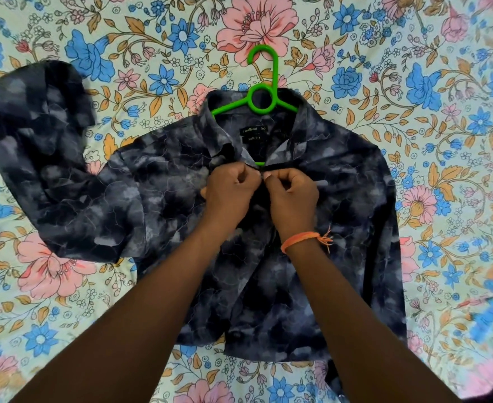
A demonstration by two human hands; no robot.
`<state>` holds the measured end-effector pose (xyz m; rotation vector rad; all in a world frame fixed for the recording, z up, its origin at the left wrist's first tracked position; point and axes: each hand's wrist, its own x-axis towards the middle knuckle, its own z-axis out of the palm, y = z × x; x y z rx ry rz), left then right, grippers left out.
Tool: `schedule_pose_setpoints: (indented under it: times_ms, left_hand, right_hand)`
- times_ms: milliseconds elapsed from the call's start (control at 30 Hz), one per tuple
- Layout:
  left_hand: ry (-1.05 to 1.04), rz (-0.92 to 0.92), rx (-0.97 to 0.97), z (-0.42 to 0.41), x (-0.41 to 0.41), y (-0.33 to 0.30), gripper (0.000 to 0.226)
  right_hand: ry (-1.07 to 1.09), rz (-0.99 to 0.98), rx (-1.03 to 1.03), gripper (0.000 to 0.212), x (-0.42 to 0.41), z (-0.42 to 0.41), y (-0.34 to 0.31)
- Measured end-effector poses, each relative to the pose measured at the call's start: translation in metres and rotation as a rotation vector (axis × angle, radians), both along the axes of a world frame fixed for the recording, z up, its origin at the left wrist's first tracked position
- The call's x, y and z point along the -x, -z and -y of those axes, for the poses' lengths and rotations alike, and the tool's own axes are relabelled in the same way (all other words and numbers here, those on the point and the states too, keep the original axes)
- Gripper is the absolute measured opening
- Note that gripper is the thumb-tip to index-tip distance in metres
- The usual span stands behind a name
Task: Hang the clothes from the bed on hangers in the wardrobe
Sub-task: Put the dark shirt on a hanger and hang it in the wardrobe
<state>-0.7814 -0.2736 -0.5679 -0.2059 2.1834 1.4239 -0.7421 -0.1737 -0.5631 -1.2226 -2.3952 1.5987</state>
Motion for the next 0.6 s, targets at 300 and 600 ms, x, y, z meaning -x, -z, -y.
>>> schedule_pose_setpoints:
  times_ms: [300,600]
  left_hand:
    - [0.232,-0.051,0.381,0.004,0.007,-0.017,0.034]
    - [-0.132,-0.198,0.502,0.031,0.052,-0.059,0.027]
  right_hand:
    - [-0.156,0.178,-0.196,0.012,0.000,-0.011,-0.001]
    - [0.007,-0.273,-0.741,0.016,0.105,-0.056,-0.051]
